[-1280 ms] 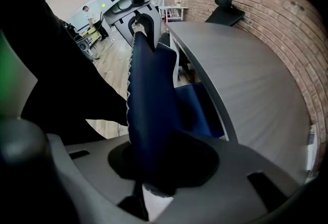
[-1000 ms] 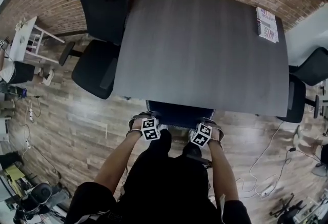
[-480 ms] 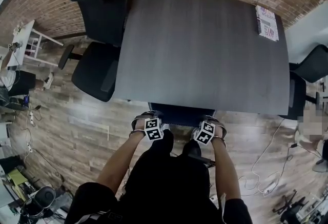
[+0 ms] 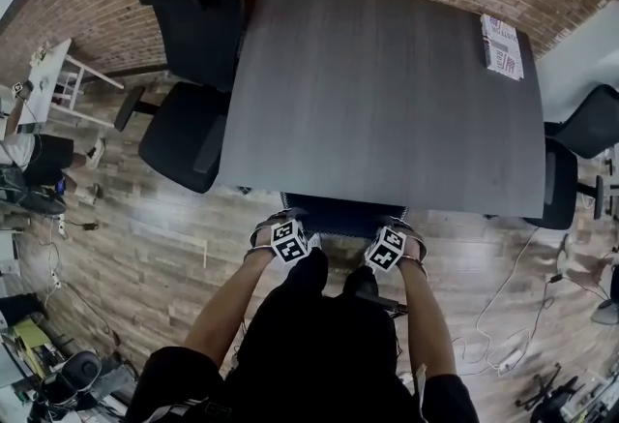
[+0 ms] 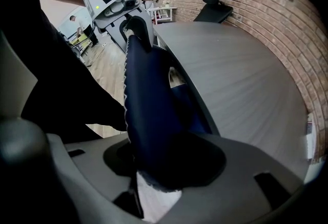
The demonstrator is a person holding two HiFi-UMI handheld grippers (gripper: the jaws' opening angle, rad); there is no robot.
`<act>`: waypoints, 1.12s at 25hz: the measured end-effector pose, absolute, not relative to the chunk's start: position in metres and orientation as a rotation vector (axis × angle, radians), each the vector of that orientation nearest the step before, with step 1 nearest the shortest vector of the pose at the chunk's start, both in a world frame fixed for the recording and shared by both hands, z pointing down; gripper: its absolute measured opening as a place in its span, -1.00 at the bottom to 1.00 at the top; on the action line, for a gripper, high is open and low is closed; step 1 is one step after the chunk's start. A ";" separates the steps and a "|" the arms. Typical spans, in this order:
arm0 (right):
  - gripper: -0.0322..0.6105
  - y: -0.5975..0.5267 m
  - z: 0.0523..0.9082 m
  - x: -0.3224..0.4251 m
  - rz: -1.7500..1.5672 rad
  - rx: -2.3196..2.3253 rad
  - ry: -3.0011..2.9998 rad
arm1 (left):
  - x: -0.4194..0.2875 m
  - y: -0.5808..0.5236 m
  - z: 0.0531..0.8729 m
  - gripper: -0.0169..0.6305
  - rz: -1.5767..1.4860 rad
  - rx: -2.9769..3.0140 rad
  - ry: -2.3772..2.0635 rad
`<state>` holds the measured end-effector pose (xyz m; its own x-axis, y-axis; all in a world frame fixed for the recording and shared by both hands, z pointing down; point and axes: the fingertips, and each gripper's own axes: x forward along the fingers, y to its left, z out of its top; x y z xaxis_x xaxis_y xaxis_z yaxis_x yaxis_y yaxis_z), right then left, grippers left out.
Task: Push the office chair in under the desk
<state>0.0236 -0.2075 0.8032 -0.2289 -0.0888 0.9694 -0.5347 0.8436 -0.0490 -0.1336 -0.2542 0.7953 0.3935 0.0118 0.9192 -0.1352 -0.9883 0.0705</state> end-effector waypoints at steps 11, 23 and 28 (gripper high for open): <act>-0.38 -0.229 0.696 0.025 0.532 0.788 -1.994 | -0.149 -0.270 0.706 -0.50 1.062 2.427 -0.499; -0.85 -0.287 0.536 0.058 0.615 1.497 -2.322 | -0.136 -0.314 0.543 -0.92 0.531 2.610 -1.057; -0.87 -0.284 0.490 0.060 0.508 1.595 -2.352 | -0.117 -0.311 0.473 -0.93 0.424 2.719 -1.206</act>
